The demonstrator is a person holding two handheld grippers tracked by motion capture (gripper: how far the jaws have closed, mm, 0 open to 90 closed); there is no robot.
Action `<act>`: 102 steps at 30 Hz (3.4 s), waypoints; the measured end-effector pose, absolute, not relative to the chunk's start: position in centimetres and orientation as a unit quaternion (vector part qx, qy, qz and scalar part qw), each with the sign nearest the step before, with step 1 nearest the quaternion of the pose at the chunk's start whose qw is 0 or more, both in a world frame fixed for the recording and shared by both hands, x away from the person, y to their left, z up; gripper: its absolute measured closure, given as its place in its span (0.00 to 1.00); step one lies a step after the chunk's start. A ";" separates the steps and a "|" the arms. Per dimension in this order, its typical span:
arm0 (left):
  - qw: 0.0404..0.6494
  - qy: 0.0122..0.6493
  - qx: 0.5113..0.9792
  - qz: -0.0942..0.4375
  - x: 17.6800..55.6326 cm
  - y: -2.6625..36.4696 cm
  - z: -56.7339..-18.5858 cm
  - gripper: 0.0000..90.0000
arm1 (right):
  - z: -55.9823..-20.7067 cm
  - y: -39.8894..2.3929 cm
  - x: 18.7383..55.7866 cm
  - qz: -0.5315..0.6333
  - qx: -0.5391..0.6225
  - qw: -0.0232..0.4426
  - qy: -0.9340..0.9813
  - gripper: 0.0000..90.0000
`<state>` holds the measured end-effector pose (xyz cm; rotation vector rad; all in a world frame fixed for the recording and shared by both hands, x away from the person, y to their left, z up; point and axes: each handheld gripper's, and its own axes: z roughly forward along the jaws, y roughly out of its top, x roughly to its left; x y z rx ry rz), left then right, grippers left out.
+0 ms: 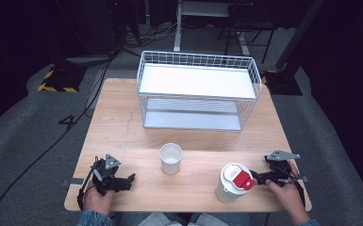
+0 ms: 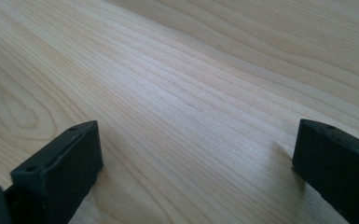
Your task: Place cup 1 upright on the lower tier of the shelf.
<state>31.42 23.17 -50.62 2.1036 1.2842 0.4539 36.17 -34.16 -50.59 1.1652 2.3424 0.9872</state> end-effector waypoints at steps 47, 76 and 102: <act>0.361 0.497 0.759 0.215 31.1 22.5 -49.2 0.14 | -50.6 -34.4 35.7 0.351 0.406 0.171 0.826 0.03; 0.471 0.430 0.745 0.198 30.7 18.8 -45.7 0.14 | -50.6 -34.4 35.7 0.350 0.406 0.172 0.827 0.03; 0.528 0.366 0.749 0.164 31.1 13.5 -44.6 0.14 | -50.6 -34.4 35.7 0.350 0.406 0.172 0.827 0.03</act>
